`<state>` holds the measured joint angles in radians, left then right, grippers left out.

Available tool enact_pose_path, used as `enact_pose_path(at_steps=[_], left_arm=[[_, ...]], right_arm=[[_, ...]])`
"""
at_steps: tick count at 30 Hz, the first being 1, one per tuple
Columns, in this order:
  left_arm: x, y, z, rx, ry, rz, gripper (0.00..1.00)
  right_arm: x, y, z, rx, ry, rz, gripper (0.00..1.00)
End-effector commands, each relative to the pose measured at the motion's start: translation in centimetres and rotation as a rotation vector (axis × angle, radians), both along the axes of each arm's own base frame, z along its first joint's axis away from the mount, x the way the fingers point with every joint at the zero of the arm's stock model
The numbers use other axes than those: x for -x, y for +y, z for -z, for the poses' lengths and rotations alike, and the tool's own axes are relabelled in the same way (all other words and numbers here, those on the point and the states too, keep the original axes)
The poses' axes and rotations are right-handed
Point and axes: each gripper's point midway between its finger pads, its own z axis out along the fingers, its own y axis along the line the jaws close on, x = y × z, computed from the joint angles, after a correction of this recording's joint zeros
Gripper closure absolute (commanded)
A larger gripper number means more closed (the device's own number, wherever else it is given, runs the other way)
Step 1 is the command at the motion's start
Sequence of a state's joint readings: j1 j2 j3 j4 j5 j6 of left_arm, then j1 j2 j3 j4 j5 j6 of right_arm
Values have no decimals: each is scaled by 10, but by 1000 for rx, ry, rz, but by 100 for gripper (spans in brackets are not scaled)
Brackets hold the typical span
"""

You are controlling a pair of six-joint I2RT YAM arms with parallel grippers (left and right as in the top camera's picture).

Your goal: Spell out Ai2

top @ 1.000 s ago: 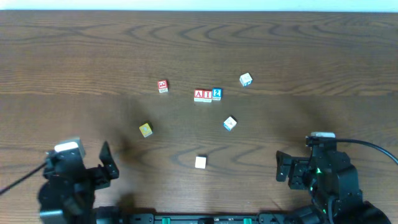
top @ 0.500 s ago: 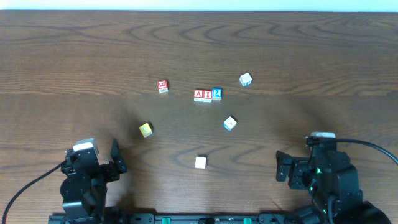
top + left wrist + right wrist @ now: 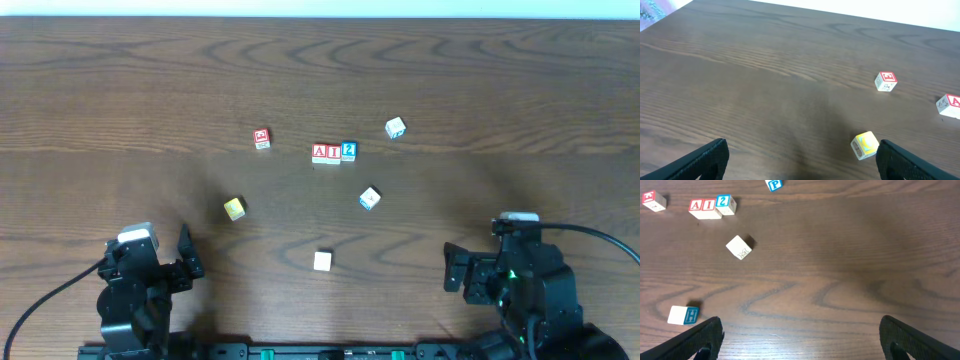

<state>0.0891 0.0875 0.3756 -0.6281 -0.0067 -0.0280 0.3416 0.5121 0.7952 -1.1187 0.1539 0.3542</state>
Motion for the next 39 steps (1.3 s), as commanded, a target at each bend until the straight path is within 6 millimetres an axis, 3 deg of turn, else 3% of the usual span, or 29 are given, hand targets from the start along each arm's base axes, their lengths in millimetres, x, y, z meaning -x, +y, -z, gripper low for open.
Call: enact_pose_path(at_steps=[1, 16, 18, 21, 24, 29, 39], left_arm=[[0, 1, -6, -7, -19, -3, 5], [0, 1, -6, -7, -19, -3, 5], [0, 1, -6, -7, -19, -3, 5], [0, 1, -6, -7, -19, -3, 5], [0, 1, -6, -7, -19, -3, 5], [0, 1, -6, -7, -19, -3, 5], [0, 1, -6, -7, -19, -3, 5]], right_arm=[[0, -2, -1, 11, -4, 4, 1], [-2, -6, -2, 41, -16, 7, 1], [-12, -10, -11, 92, -74, -10, 1], [-32, 2, -28, 220, -246, -193, 1], [-34, -1, -28, 291, -355, -247, 1], [-25, -19, -4, 345, -396, -198, 1], [-15, -27, 50, 354, -361, -169, 1]])
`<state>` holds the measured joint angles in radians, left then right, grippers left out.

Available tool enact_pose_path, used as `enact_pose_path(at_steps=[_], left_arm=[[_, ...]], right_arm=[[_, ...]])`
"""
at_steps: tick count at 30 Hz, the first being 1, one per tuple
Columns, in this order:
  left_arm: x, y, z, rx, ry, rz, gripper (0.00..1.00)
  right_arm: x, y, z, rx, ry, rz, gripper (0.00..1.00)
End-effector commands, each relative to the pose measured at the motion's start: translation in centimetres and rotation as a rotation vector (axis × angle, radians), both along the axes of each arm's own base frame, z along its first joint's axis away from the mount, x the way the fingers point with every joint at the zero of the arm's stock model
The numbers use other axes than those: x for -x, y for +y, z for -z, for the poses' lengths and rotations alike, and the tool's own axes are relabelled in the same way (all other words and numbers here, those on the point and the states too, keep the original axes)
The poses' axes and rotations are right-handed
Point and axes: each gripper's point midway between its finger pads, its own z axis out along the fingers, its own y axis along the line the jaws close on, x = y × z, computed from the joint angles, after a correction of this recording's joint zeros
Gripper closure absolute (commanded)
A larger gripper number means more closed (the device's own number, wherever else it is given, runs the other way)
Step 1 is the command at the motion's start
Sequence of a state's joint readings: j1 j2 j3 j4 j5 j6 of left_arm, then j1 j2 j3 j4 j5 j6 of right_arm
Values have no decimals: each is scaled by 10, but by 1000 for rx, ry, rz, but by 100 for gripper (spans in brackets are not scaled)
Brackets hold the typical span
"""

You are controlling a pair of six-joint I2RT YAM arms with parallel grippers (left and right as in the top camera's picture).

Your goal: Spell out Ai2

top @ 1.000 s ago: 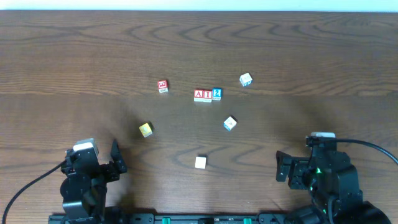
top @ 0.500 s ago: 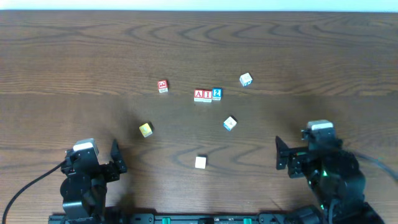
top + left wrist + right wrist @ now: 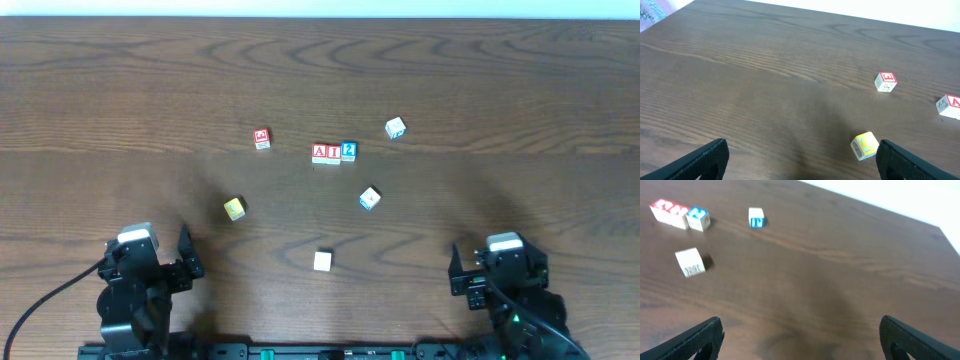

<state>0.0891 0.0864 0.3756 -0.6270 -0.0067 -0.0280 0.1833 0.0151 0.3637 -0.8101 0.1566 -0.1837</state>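
Observation:
The red A and I blocks [image 3: 325, 153] and the blue 2 block [image 3: 348, 151] lie side by side mid-table, reading A I 2. In the right wrist view the red pair [image 3: 669, 212] and the 2 block [image 3: 698, 219] show at the upper left. My left gripper [image 3: 188, 255] is open and empty at the front left, its jaws spread wide in its wrist view [image 3: 802, 162]. At the front right my right gripper [image 3: 455, 272] is open too, with nothing between its fingers [image 3: 800, 340].
Loose blocks lie around the row: a red one [image 3: 262, 138] to its left, a P block [image 3: 395, 128] at the right rear, an M block [image 3: 370, 198] in front, a yellow block [image 3: 234, 208] and a white block [image 3: 322, 261] nearer the front edge.
My right arm has drawn back toward the front edge and its camera now looks across the table at a flatter angle. The blocks and the left arm have not moved.

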Motion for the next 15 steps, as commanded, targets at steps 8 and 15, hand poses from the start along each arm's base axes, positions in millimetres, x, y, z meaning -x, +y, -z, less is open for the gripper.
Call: enact_pose_path(at_steps=[8, 15], left_arm=[[0, 1, -5, -7, -17, -3, 5], [0, 1, -5, -7, -17, -3, 5]], right_arm=[[1, -2, 76, -49, 169, 56, 1], [0, -2, 78, -69, 169, 68, 1]])
